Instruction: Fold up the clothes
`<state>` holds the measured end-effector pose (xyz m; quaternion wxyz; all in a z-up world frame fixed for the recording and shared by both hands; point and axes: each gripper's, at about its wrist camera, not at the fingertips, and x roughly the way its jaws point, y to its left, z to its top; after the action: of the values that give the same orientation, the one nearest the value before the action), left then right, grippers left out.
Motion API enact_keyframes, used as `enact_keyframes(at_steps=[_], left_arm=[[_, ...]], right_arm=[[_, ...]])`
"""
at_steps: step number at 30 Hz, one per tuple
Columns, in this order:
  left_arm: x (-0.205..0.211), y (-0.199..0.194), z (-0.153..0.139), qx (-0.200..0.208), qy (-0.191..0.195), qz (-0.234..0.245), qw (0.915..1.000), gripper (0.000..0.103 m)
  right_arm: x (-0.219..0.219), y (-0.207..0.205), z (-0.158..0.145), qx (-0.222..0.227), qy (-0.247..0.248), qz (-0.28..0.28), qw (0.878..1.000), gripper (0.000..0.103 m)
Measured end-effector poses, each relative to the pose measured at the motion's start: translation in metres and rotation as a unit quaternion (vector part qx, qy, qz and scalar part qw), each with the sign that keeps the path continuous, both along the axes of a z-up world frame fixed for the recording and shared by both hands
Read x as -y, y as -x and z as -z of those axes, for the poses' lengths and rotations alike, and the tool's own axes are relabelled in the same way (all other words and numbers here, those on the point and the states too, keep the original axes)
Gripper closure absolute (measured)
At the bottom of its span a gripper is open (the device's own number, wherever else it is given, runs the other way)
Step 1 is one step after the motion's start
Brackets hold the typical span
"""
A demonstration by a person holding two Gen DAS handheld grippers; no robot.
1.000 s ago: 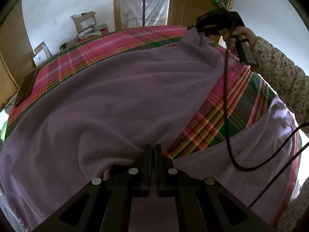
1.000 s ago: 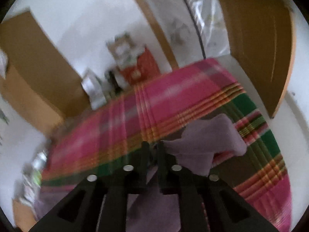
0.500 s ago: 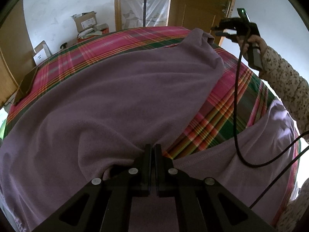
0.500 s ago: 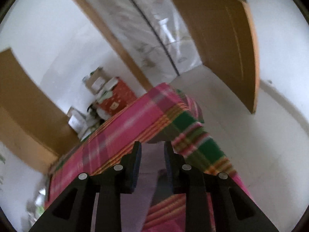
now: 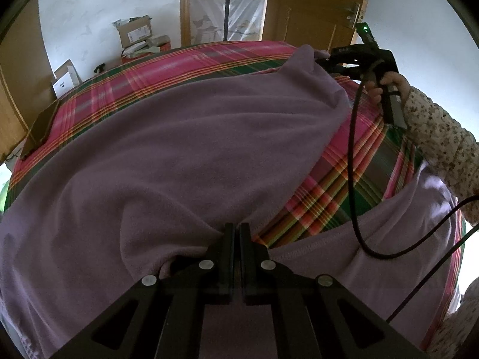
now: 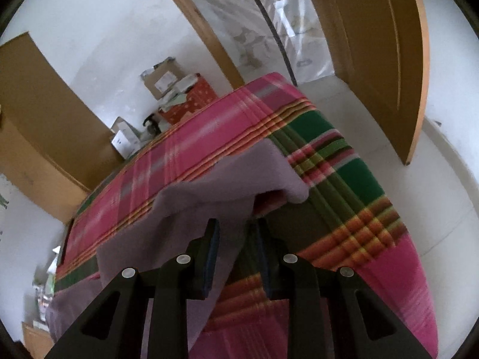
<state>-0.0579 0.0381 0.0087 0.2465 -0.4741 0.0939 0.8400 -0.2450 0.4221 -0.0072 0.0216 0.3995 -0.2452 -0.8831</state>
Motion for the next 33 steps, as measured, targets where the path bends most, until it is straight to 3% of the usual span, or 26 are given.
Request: enact_keyframes(at_steps=[6,8,10,13,17,33], left_arm=[[0.0,0.0,0.0,0.0,-0.001,-0.001,1.0,0.1],[0.0,0.001,0.0,0.001,-0.002,-0.001,1.0,0.1],[0.0,0.001,0.001,0.001,-0.002,-0.001,1.0,0.1],[-0.001,0.0,0.0,0.0,0.0,-0.002,1.0,0.1],[0.0,0.0,0.0,0.001,-0.002,-0.002,1.0,0.1],[-0.008,-0.007,-0.018,-0.023,-0.005,0.014,0.9996,0.101]], right_arm=[[0.003,0.012,0.0,0.002,0.005,0.012,1.0,0.078],[0.007,0.013,-0.002,0.002,-0.015,0.015,1.0,0.081],[0.009,0.013,-0.001,0.006,-0.029,0.019,0.999,0.092],[0.012,0.012,-0.002,0.008,-0.045,0.017,0.999,0.096],[0.018,0.007,-0.011,-0.001,-0.081,0.016,0.997,0.098],[-0.022,-0.053,-0.066,-0.015,-0.108,0.072,0.991,0.098]])
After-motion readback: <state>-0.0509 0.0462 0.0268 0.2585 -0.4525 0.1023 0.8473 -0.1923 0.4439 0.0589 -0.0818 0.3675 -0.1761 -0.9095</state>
